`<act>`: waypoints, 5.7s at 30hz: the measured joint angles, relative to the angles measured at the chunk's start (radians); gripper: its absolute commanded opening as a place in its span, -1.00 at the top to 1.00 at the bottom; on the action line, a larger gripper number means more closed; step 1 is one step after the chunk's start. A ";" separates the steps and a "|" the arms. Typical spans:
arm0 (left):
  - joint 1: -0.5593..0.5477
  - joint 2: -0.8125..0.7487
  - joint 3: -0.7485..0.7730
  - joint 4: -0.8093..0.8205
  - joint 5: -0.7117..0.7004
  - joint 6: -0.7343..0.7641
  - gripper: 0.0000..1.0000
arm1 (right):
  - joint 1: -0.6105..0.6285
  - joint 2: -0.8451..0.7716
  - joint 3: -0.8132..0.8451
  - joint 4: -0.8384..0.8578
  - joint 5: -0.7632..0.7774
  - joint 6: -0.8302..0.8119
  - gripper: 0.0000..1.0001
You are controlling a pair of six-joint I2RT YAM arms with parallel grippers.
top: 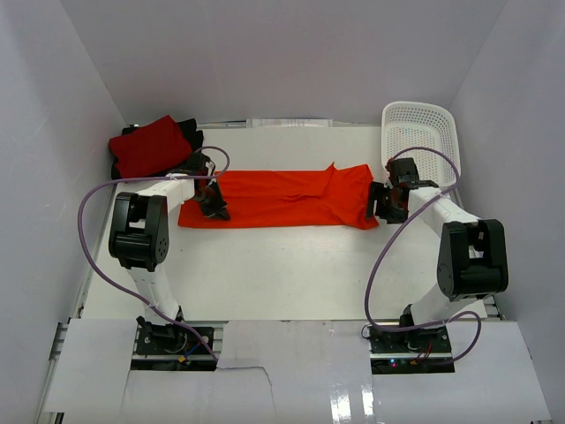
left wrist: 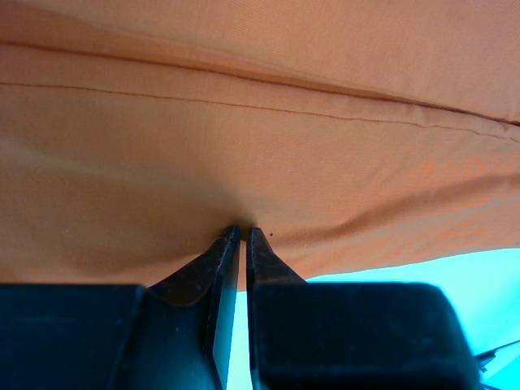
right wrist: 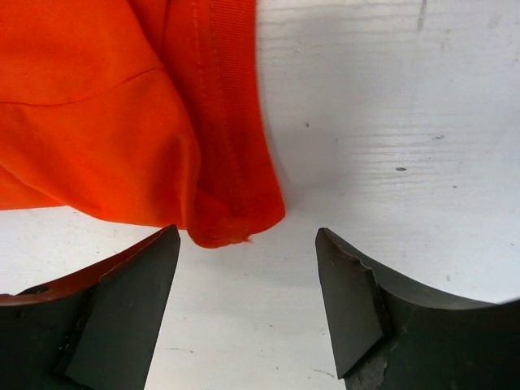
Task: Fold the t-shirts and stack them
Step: Fold the other side of the tshirt into a rectangle
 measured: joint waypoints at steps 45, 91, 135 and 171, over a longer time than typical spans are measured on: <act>0.021 0.017 0.023 -0.034 0.004 0.009 0.57 | 0.049 0.152 0.122 -0.158 0.137 -0.021 -0.25; -0.102 0.095 0.187 -0.139 -0.059 0.023 0.61 | 0.111 0.114 0.026 -0.092 -0.008 0.079 0.85; -0.334 -0.032 0.105 0.122 0.146 -0.217 0.74 | 0.134 0.319 0.240 0.295 -0.576 0.429 -0.34; -0.380 0.149 0.098 0.260 0.177 -0.279 0.84 | 0.199 0.360 0.323 0.216 -0.501 0.395 -0.33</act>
